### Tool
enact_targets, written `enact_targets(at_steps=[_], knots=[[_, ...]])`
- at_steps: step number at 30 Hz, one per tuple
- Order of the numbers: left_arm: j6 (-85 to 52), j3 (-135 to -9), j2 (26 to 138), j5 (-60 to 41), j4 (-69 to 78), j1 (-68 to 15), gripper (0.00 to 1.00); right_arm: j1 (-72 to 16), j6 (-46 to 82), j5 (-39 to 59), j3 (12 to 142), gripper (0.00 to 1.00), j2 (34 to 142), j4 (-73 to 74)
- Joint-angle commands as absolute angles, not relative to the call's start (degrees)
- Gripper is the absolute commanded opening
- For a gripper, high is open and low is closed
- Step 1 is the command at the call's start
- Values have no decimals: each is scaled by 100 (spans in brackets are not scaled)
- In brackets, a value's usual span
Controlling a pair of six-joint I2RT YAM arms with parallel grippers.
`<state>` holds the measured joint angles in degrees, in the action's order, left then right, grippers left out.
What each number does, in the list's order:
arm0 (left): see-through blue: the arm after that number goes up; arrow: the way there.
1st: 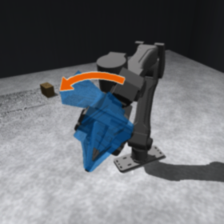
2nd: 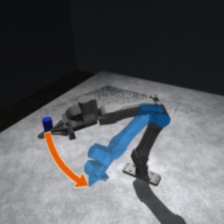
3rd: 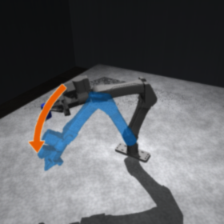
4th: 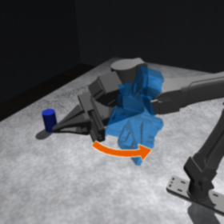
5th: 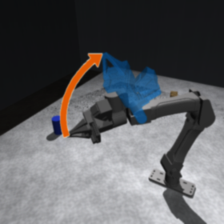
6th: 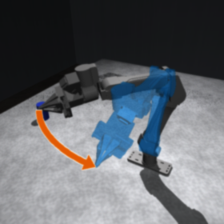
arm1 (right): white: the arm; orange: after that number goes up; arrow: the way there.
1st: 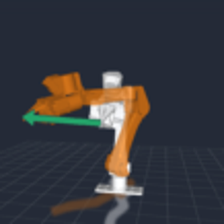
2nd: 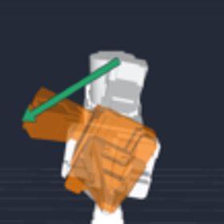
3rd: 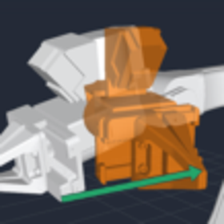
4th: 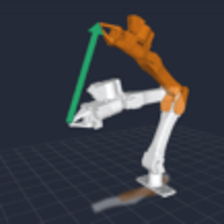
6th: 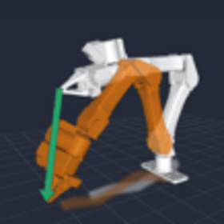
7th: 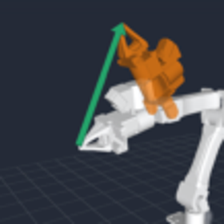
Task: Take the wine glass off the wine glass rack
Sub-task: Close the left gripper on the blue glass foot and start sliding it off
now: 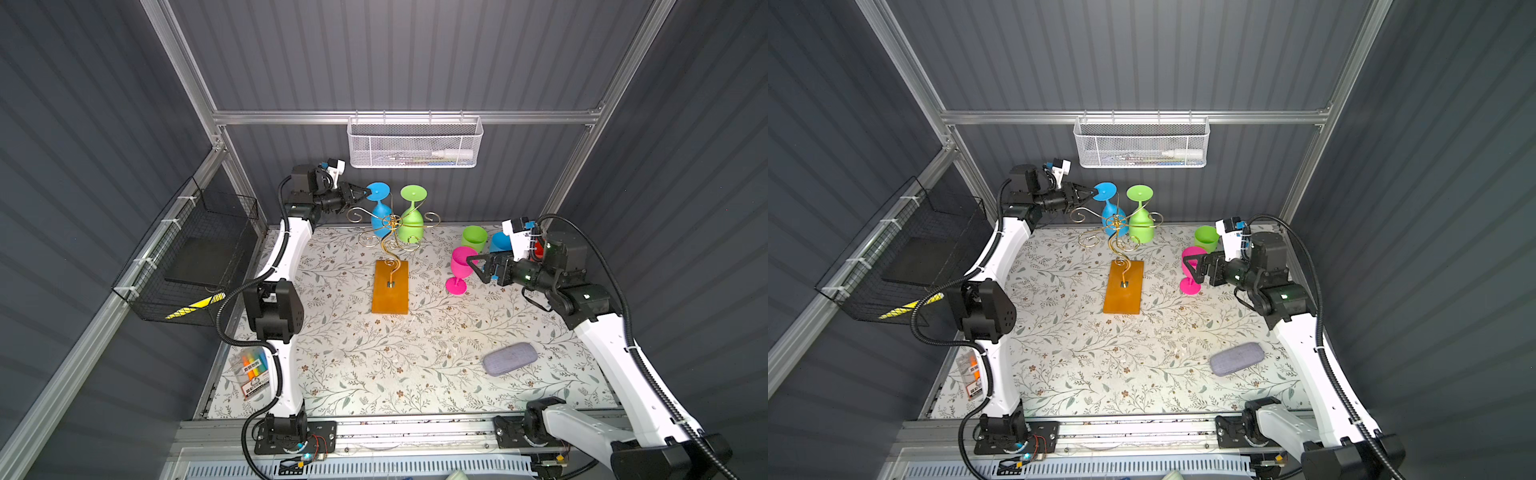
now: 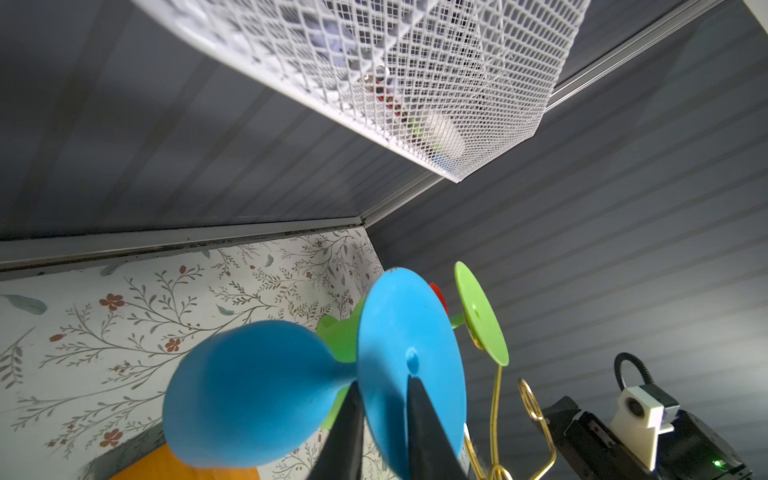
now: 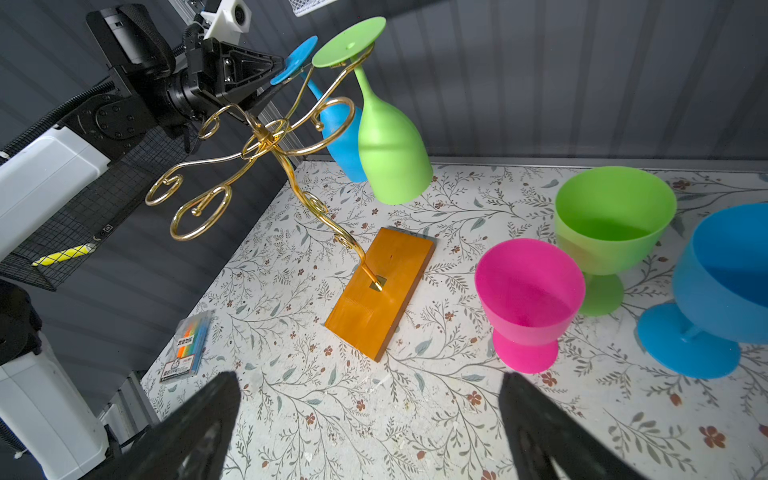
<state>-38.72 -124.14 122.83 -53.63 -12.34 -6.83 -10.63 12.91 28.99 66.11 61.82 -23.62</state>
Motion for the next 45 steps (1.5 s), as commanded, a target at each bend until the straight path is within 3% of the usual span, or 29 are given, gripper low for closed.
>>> enact_targets(at_steps=[1,15,19,45], knots=[[-3902,-12629,12354,-5537,-1184,-703,15,-1048,1301,2900,6582,99,6144,-2330],[-4445,-12352,12228,-5690,-580,-633,7,-1046,1314,2893,6523,99,6135,-2303],[-4653,-12256,12175,-5747,-330,-613,0,-1046,1310,2892,6519,99,6144,-2308],[-5696,-12119,12037,-5977,776,-552,0,-1046,1347,2909,6529,99,6108,-2305]])
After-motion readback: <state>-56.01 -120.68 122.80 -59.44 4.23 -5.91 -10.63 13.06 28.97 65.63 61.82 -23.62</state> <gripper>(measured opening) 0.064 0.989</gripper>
